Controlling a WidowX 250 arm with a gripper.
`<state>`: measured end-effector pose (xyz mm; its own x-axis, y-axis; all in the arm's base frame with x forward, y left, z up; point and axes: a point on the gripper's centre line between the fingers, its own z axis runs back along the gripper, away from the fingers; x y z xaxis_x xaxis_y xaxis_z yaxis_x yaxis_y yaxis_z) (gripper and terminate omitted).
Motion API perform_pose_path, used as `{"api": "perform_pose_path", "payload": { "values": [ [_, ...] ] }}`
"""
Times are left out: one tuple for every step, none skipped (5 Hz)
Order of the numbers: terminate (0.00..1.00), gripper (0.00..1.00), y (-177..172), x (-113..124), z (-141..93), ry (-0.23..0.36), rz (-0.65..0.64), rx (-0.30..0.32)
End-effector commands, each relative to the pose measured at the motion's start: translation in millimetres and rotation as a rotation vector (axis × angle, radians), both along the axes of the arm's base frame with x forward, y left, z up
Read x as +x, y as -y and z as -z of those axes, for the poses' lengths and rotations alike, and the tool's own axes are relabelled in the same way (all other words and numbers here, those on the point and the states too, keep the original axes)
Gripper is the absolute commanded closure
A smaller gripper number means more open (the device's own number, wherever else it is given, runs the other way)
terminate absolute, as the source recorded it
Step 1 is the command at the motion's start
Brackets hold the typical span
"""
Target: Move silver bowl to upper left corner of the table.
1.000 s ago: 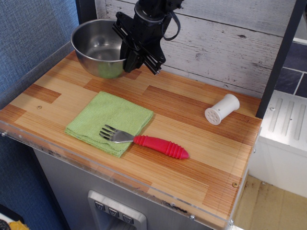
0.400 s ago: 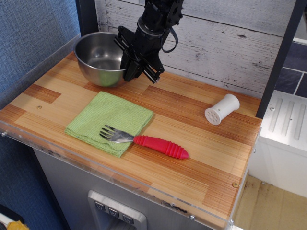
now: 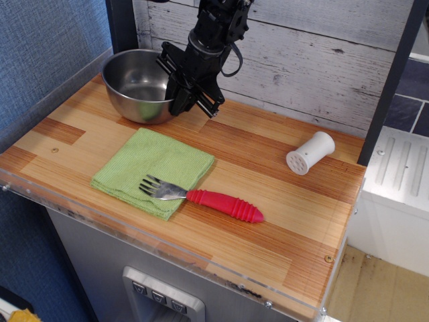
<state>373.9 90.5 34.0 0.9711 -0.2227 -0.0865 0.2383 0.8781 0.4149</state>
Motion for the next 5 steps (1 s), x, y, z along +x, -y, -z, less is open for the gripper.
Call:
{"api": "perform_pose_path", "payload": {
  "values": [
    [0.0,0.0,-6,-2,-14,0.068,-0.085,0.034],
    [0.0,0.0,-4,-3,-17,0.077,-0.094,0.04],
    [0.0,0.0,-3,-4,-19,0.085,-0.097,0.04],
    [0.0,0.0,-3,-5,-26,0.099,-0.102,0.043],
    [0.0,0.0,-3,-5,-36,0.115,-0.096,0.044]
  ]
}}
